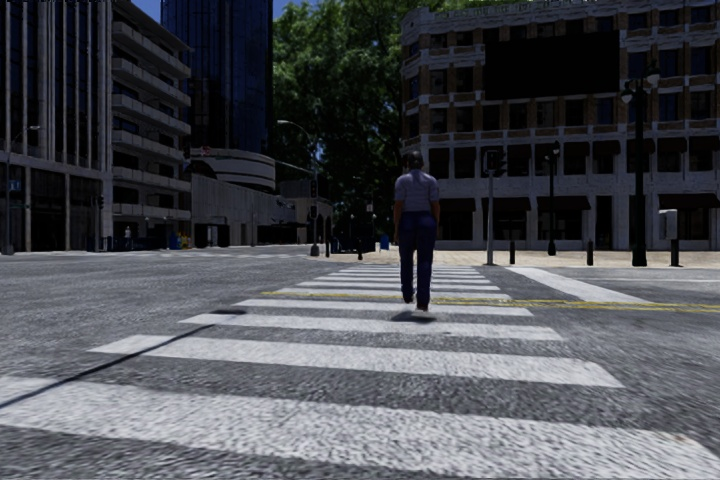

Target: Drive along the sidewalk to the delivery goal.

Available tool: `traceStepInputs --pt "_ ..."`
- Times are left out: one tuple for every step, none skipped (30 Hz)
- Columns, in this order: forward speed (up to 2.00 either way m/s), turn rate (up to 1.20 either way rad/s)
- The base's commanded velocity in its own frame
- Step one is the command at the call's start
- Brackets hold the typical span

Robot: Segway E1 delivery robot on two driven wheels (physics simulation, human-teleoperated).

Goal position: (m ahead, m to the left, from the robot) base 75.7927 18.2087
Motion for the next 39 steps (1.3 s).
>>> traceStepInputs --pt "1.22 -0.37" --pt "1.22 -0.36" --pt "1.22 -0.35" --pt "1.22 -0.35" --pt "1.28 -0.35" --pt "1.62 -0.34" --pt "1.62 -0.34" --pt "2.0 -0.33" --pt "2.0 -0.32" --pt "2.0 -0.27" --pt "2.0 -0.27" --pt "2.0 -0.17" --pt "2.0 -0.05" --pt "2.0 0.0" --pt "2.0 0.0" --pt "2.0 0.0" --pt "2.0 0.0" --pt "2.0 0.0" --pt "2.0 0.0" --pt "2.0 0.0" --pt "2.0 0.0" --pt "2.0 0.0" --pt "2.0 0.0" --pt "2.0 0.0" --pt "2.0 0.0" --pt "2.0 0.0" --pt "2.0 0.0" --pt "2.0 0.0" --pt "2.0 0.0" --pt "2.0 0.0" --pt "2.0 0.0" --pt "2.0 0.0" --pt "2.0 0.0" --pt "2.0 0.0" --pt "2.0 0.0" --pt "2.0 0.0" --pt "2.0 0.0" --pt "2.0 0.0" --pt "2.0 0.0"
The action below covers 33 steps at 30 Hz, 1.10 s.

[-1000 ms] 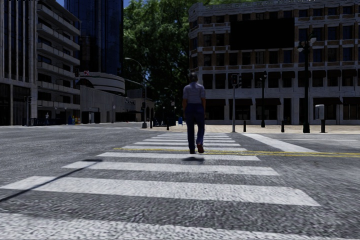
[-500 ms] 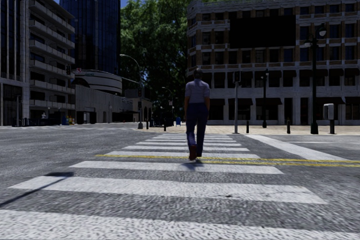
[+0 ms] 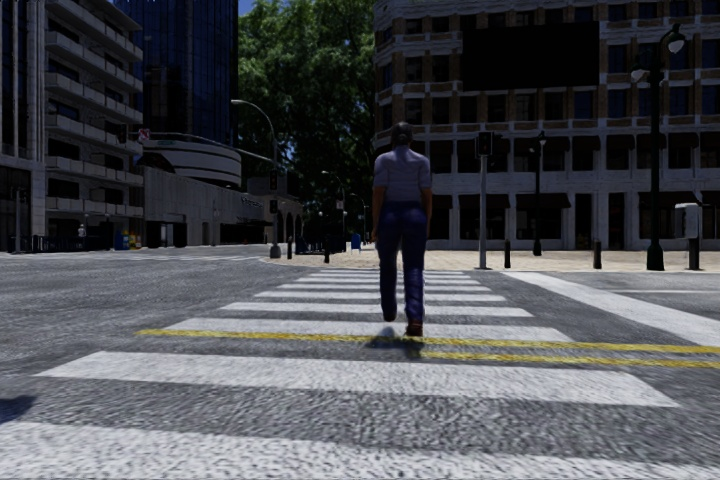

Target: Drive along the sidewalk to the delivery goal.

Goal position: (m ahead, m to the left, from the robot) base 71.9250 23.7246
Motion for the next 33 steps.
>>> traceStepInputs --pt "2.0 0.0" --pt "2.0 0.0" --pt "2.0 0.0" --pt "1.99 0.0" --pt "1.9 0.0" --pt "1.9 0.0" --pt "1.68 0.0" --pt "1.57 0.0" --pt "1.55 0.0" --pt "1.55 0.0" --pt "1.54 0.0" --pt "1.53 0.0" --pt "1.53 0.0" --pt "1.53 0.0" --pt "1.52 0.0" --pt "1.52 0.0" --pt "1.29 0.0" --pt "1.29 0.0" --pt "1.29 0.0" --pt "1.29 0.0" --pt "1.29 0.0" --pt "1.29 0.0" --pt "1.29 0.0" --pt "1.29 0.0" --pt "1.29 0.0" --pt "1.29 0.0" --pt "1.29 0.0" --pt "1.29 0.0" --pt "1.29 0.0" --pt "1.29 0.0" --pt "1.29 0.0" --pt "1.29 0.0" --pt "1.29 0.0"
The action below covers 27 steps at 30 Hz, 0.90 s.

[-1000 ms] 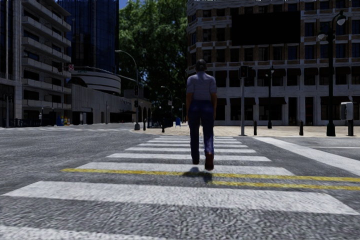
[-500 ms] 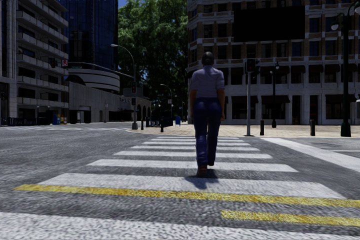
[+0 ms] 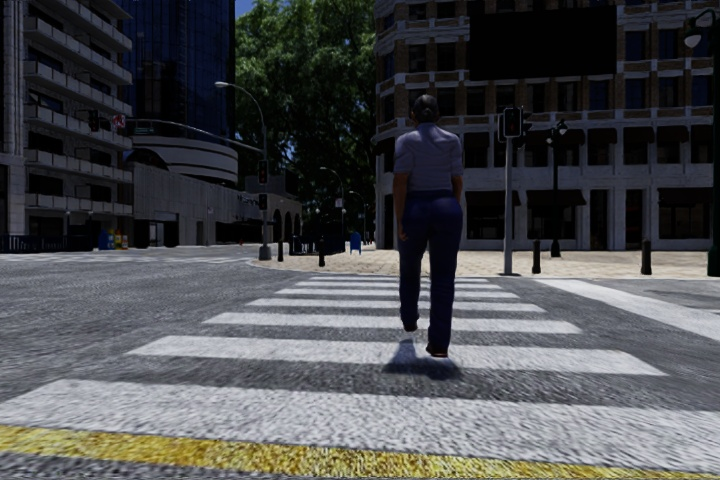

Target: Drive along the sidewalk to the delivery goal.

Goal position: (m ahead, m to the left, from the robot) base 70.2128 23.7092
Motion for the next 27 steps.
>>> traceStepInputs --pt "1.29 0.0" --pt "1.29 0.0" --pt "1.29 0.0" --pt "1.29 0.0" --pt "1.29 0.21" --pt "1.29 0.21" --pt "1.41 0.31" --pt "2.0 0.34" --pt "2.0 0.34" --pt "2.0 0.34" --pt "2.0 0.35" --pt "2.0 0.35" --pt "2.0 0.35" --pt "2.0 0.35" --pt "2.0 0.35" --pt "2.0 0.35" --pt "2.0 0.35" --pt "2.0 0.35" --pt "2.0 0.38" --pt "2.0 0.4" --pt "2.0 0.4" --pt "2.0 0.4" --pt "2.0 0.43" --pt "2.0 0.47" --pt "2.0 0.47" --pt "2.0 0.48" --pt "2.0 0.48"
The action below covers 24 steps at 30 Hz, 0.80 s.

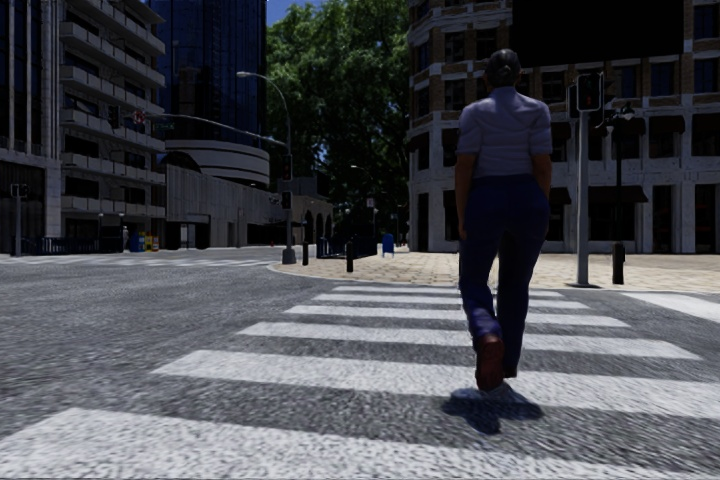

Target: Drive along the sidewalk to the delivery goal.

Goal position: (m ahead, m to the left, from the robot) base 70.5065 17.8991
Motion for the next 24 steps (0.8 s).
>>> traceStepInputs --pt "2.0 0.48" --pt "2.0 0.48" --pt "2.0 0.46" --pt "2.0 0.42" --pt "2.0 0.42" --pt "2.0 0.4" --pt "2.0 0.37" --pt "2.0 0.27" --pt "2.0 0.27" --pt "2.0 0.07" --pt "2.0 0.02" --pt "2.0 0.0" --pt "2.0 0.0" --pt "2.0 0.06" --pt "2.0 0.22" --pt "2.0 0.22" --pt "2.0 0.33" --pt "2.0 0.37" --pt "2.0 0.36" --pt "2.0 0.36" --pt "2.0 0.17" --pt "2.0 0.11" --pt "2.0 0.07" --pt "2.0 0.07"
